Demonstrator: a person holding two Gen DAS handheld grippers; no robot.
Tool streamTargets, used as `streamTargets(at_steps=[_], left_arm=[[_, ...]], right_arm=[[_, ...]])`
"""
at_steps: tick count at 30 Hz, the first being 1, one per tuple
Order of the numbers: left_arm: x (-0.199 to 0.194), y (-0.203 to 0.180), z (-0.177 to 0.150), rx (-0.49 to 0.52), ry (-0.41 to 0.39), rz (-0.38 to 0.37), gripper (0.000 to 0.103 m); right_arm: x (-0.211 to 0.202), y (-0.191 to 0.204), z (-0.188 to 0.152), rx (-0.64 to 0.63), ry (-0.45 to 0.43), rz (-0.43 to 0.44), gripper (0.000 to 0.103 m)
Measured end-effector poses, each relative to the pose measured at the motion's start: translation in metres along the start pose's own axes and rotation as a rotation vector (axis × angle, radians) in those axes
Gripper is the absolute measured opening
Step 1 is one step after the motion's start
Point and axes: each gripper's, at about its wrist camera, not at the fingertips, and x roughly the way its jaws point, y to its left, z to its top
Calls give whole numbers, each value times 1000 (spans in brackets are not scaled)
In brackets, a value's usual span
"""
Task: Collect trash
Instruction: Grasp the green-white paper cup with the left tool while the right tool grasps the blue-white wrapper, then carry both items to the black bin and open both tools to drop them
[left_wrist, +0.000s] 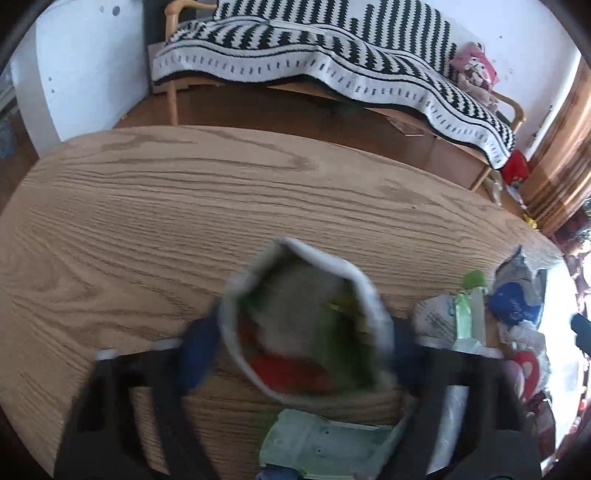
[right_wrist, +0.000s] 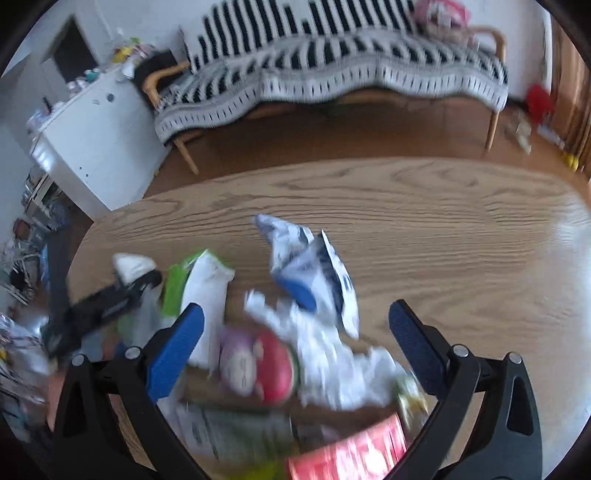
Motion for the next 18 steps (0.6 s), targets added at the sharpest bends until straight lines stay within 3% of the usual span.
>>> streamTargets(at_steps=[3, 6, 11, 13, 18], left_arm=[[-5, 0, 1, -8, -24, -14, 60], [-14, 1, 1, -4, -61, 36, 60], [-49, 6, 6, -25, -154, 66, 59], [-66, 0, 5, -20, -185, 68, 59], [-107, -46, -7, 51, -237, 28, 59]], right_arm=[[29, 0, 14, 16, 83, 9, 87], [38, 5, 15, -3, 93, -17, 53], [5, 4, 17, 14, -9, -1, 42], [-16, -5, 17, 29, -54, 4, 26], [-91, -43, -1, 69, -155, -24, 21]])
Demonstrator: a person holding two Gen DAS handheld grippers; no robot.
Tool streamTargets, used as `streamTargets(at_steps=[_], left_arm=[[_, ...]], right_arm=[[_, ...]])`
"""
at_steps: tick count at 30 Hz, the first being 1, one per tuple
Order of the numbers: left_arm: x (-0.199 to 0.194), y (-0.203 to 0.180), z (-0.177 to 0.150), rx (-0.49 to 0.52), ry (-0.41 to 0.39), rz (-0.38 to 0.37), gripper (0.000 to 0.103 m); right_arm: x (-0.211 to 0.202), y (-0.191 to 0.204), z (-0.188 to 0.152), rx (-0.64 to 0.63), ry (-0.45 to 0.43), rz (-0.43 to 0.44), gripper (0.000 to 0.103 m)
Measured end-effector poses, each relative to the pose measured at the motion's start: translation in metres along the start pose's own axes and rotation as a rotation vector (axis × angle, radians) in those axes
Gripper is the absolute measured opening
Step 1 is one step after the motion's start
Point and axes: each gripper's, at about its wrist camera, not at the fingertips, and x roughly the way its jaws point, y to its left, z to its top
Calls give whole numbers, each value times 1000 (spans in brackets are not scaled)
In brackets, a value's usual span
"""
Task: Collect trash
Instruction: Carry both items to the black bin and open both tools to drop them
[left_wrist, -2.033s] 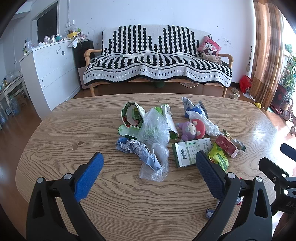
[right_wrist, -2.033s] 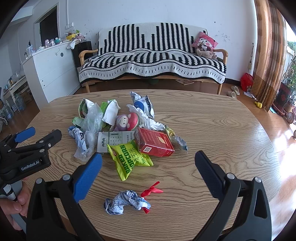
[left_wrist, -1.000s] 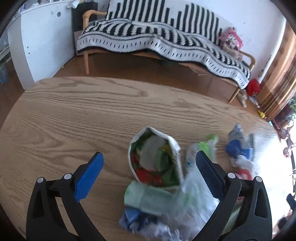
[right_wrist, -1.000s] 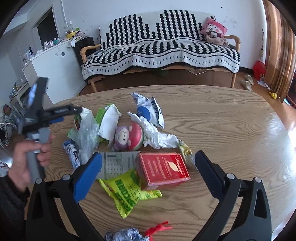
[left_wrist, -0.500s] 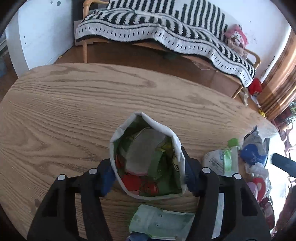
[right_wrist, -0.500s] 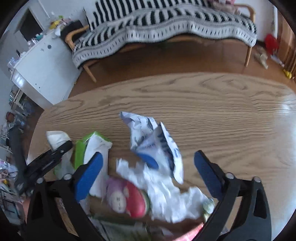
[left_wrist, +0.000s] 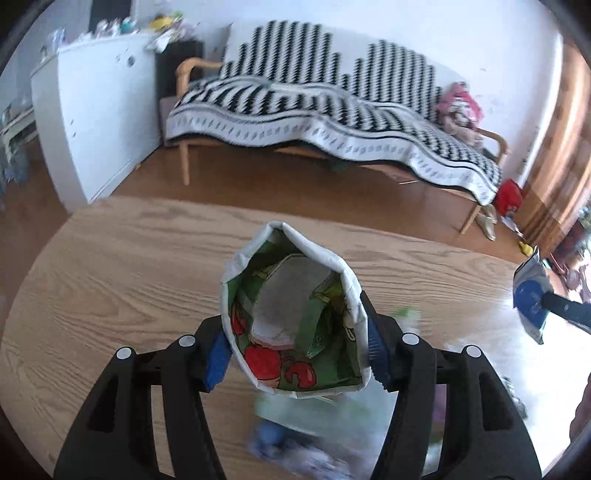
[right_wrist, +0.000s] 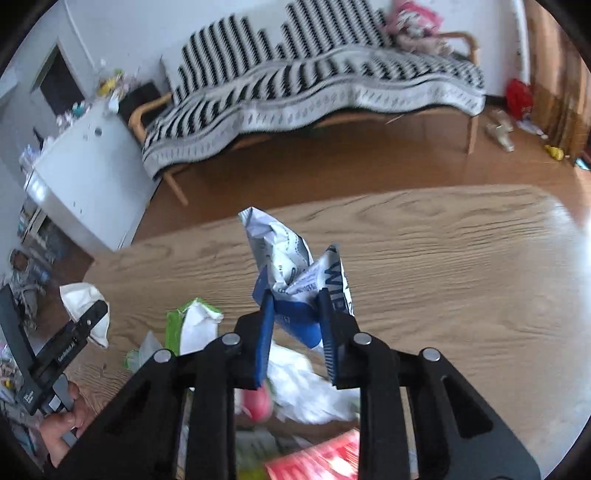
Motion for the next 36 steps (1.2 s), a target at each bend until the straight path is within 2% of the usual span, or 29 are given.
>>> streamTargets(at_steps=[3, 8, 12, 14, 16, 17, 20, 23, 27, 29, 32, 33, 36], left_arm=[[-25, -35, -9, 51, -20, -58, 59], [-70, -134, -47, 184, -28, -223, 59], [-101, -233, -98, 325, -2, -394, 59], [-119, -294, -136, 432, 19, -492, 59], [-129, -339, -171, 501, 70, -599, 59], [-134, -364, -191, 540, 95, -640, 59], [-147, -421, -247, 662, 154, -741, 59], [-152, -459, -288, 732, 208, -830, 59], [-148, -504, -341, 824, 267, -894, 60], [-144, -516, -358, 862, 272, -888, 60], [-124, -538, -378, 901, 321, -892, 60], [-129, -544, -390, 910, 326, -887, 60], [-109, -556, -404, 948, 358, -868, 60]], right_arm=[[-63, -35, -25, -8, -48, -20, 20], [-161, -118, -88, 76, -109, -84, 20], [-238, -204, -159, 201, -167, -227, 20], [-265, -242, -191, 277, -190, -298, 20], [-287, -279, -225, 373, -205, -349, 20], [-297, -301, -245, 426, -212, -393, 20], [-310, -344, -293, 549, -226, -454, 20], [-314, -384, -340, 644, -209, -462, 20], [-318, -421, -373, 699, -167, -489, 20], [-318, -434, -379, 718, -160, -483, 20], [-318, -446, -389, 735, -146, -474, 20], [-319, -447, -389, 737, -142, -472, 20], [-311, -458, -385, 740, -126, -478, 20]])
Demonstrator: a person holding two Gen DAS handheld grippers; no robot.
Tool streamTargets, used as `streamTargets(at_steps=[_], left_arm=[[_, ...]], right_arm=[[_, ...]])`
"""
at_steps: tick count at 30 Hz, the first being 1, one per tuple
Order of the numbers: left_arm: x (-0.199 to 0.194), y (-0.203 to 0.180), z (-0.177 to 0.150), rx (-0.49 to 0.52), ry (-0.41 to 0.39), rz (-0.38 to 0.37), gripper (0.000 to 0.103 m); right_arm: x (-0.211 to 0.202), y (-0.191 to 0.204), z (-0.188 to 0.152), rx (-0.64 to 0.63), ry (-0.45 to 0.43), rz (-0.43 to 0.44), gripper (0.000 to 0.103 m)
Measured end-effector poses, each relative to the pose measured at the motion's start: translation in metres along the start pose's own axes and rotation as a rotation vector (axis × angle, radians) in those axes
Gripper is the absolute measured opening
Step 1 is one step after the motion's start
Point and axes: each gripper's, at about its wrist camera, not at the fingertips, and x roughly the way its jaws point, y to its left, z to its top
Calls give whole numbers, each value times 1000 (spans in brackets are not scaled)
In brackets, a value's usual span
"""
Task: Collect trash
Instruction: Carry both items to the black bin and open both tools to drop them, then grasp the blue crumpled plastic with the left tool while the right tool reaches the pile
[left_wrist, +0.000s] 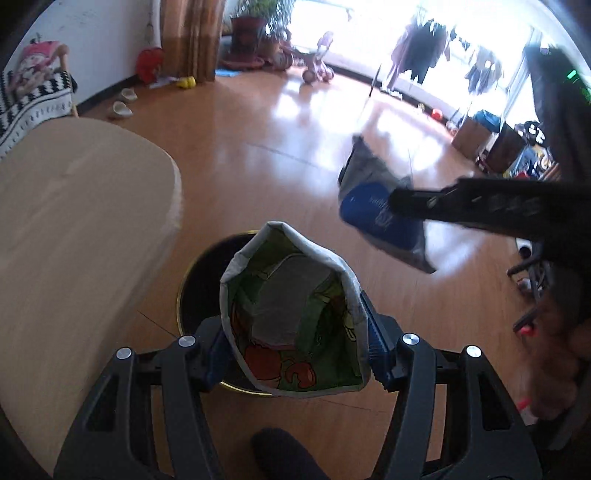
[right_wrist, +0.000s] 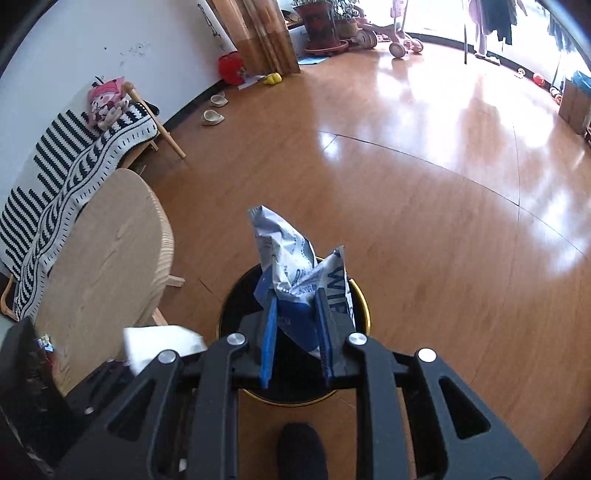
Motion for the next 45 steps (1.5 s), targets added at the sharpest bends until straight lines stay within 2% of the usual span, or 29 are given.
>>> streamTargets(at_steps=[4, 9, 13, 15, 21, 23, 27, 30, 32, 33, 34, 37, 39, 42, 45], left_arm=[[26, 2, 1, 22, 30, 45, 60], [39, 2, 7, 22, 41, 50, 62], [34, -3, 12, 22, 18, 40, 82], [27, -8, 14, 29, 8, 37, 83], [-17, -8, 7, 44, -15, 31, 84], [-41, -3, 4, 49, -44, 40, 88], [-98, 17, -8, 31, -117, 100, 93], [-144, 46, -19, -22, -165, 172, 93], [-168, 64, -29, -59, -185, 204, 94], [-180, 74, -32, -78, -195, 221, 94], [-195, 87, -37, -104, -206, 246, 95], [-233, 121, -57, -170, -230, 311, 95], [-255, 148, -74, -219, -249, 351, 96], [-297, 196, -110, -317, -274, 436, 96], [-332, 243, -147, -411, -284, 527, 96]], right_arm=[[20, 2, 10, 12, 22, -4, 20], [23, -1, 12, 16, 26, -3, 20], [22, -1, 10, 21, 28, -1, 20], [22, -1, 11, 26, 29, 5, 20], [29, 21, 8, -12, 66, 40, 20], [34, 32, 6, -35, 85, 43, 21], [41, 51, 4, -67, 104, 36, 21], [44, 62, 4, -73, 112, 22, 21], [43, 71, 5, -72, 112, 3, 37], [41, 76, 6, -71, 99, -3, 59], [36, 81, 7, -74, 79, -5, 70], [17, 116, 7, -102, 35, 40, 70], [4, 154, 1, -148, 6, 93, 72], [-11, 222, -15, -246, -12, 196, 76], [-21, 302, -41, -358, 21, 336, 77]])
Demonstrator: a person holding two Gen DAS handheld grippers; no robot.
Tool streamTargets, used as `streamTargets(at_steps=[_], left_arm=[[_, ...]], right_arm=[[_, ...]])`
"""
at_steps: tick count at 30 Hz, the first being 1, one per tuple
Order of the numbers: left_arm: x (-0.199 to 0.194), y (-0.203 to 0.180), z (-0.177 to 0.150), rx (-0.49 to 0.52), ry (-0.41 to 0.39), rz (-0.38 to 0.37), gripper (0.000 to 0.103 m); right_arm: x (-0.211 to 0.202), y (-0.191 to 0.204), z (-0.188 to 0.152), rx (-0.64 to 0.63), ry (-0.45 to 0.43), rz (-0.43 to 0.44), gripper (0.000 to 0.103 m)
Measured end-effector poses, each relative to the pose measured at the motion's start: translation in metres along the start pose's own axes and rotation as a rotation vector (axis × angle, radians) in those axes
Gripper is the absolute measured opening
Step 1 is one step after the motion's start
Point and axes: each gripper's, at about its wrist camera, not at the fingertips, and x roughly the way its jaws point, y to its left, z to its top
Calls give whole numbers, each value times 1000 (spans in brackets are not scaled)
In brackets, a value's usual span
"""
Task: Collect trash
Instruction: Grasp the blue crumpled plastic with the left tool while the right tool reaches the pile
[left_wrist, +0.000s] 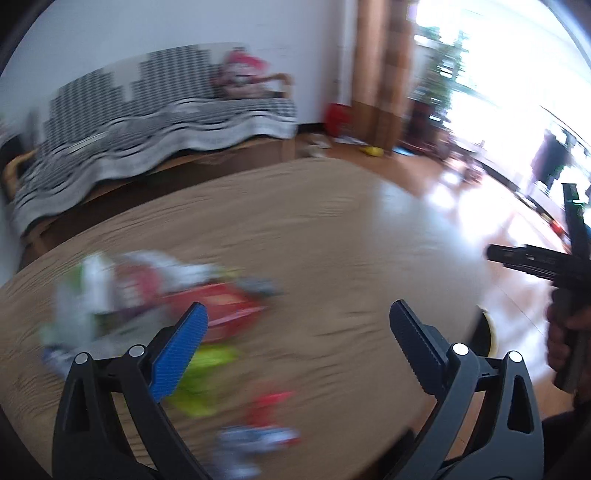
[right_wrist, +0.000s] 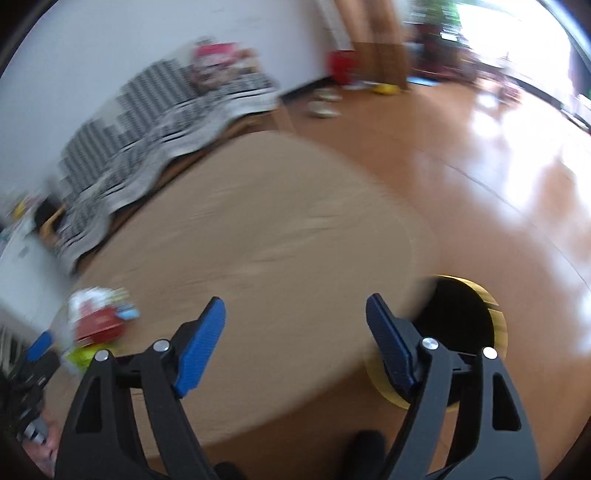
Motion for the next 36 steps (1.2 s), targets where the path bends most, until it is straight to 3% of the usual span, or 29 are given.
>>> streamTargets(at_steps=[7, 10, 14, 21, 26, 27, 29, 31, 32, 33, 36], left_arm=[[-27, 162, -43, -254, 41, 202, 96], [-34, 215, -66, -368, 80, 211, 96], [-43, 247, -87, -460, 96, 210, 96], [-31, 262, -103, -525, 145, 179, 96], [-7, 269, -93, -568, 166, 154, 96], [-3, 271, -92, -586, 164, 151, 96], [6, 275, -88, -627, 166, 164, 96], [14, 278, -84, -661, 168, 161, 96], [17, 278, -82, -670, 169, 164, 96], [21, 279, -81, -679, 175, 167, 96], [30, 279, -79, -709, 193, 175, 96]], right_arm=[[56, 151, -20, -154, 168, 272, 78], [82, 183, -37, -138, 270, 344, 78], [117, 200, -44, -32, 376, 409, 78], [162, 178, -43, 254, 478, 526, 78], [178, 181, -42, 351, 460, 559, 78], [178, 179, -41, 363, 456, 567, 76], [184, 183, -42, 379, 460, 582, 59], [186, 185, -43, 386, 462, 608, 24], [183, 189, -42, 369, 455, 610, 16], [179, 192, -40, 350, 444, 613, 9], [166, 205, -33, 287, 406, 633, 3]])
